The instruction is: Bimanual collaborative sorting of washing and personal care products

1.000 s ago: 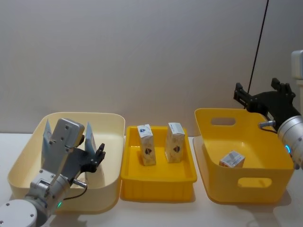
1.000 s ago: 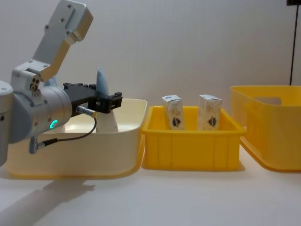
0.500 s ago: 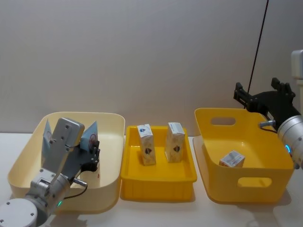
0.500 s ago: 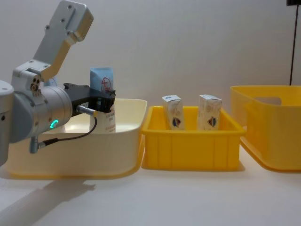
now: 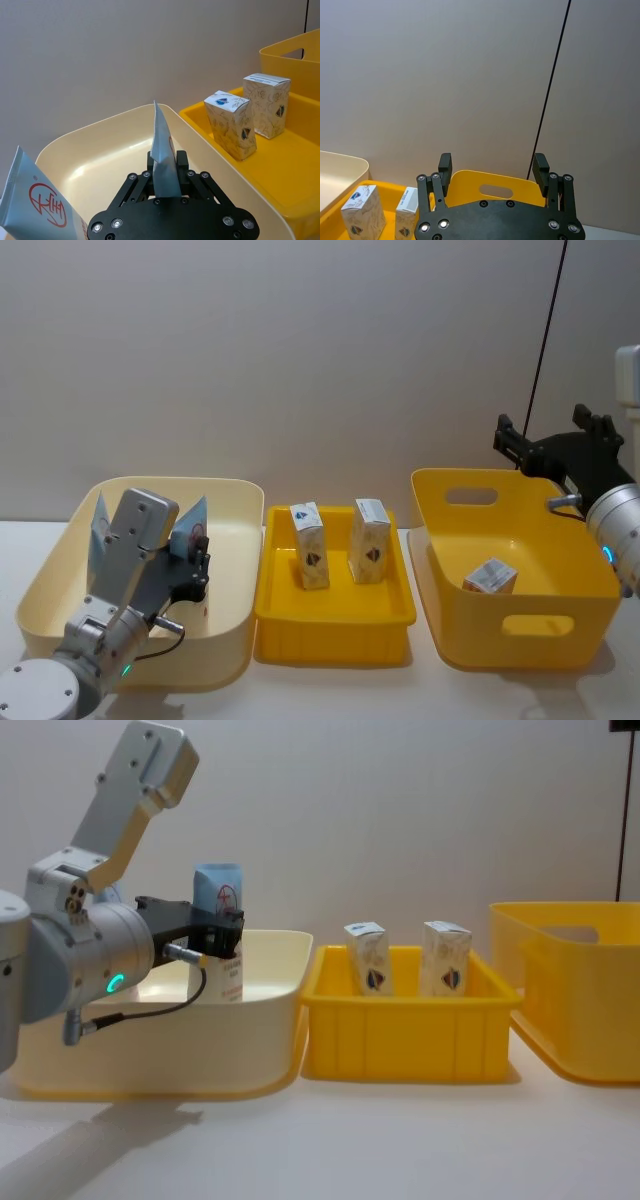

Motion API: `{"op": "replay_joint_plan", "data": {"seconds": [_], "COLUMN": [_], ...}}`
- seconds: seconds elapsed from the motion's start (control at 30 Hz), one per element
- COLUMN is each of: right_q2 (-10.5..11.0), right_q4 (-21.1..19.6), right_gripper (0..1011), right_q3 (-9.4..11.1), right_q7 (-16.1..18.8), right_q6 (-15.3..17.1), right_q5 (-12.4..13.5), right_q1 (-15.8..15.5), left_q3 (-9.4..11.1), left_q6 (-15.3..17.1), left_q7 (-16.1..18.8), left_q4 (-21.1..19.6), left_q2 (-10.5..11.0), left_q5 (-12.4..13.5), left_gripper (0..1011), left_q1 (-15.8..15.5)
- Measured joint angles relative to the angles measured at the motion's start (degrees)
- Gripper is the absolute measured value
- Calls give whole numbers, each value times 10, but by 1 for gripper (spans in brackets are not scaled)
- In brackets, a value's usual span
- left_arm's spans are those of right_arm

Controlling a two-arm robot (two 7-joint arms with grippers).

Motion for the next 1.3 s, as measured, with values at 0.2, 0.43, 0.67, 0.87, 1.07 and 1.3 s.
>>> {"op": "replay_joint_plan", "data": {"seconds": [0.2, 0.43, 0.67, 0.87, 1.07, 1.3], "right_q2": [0, 0, 0, 0, 0, 0], "right_q4": [0, 0, 0, 0, 0, 0], "right_gripper": [1001, 1001, 1001, 1001, 1001, 1001], "right_q3": [0, 0, 0, 0, 0, 0], "right_q7": [0, 0, 0, 0, 0, 0], "right_q6": [0, 0, 0, 0, 0, 0], "right_q5": [0, 0, 0, 0, 0, 0], "right_q1": [0, 0, 0, 0, 0, 0], "left_q3": [-3, -6, -10, -14, -18, -20], "left_q6": [2, 13, 19, 20, 18, 13], "left_q7": [2, 11, 15, 15, 10, 2], "left_q4": [-4, -17, -25, -29, -29, -23], "left_q2": [-1, -1, -2, -5, -8, -13], "left_q5": [1, 8, 10, 10, 7, 5], "left_gripper": [219, 218, 217, 217, 218, 218], "left_q1": [1, 6, 11, 15, 16, 14]}}
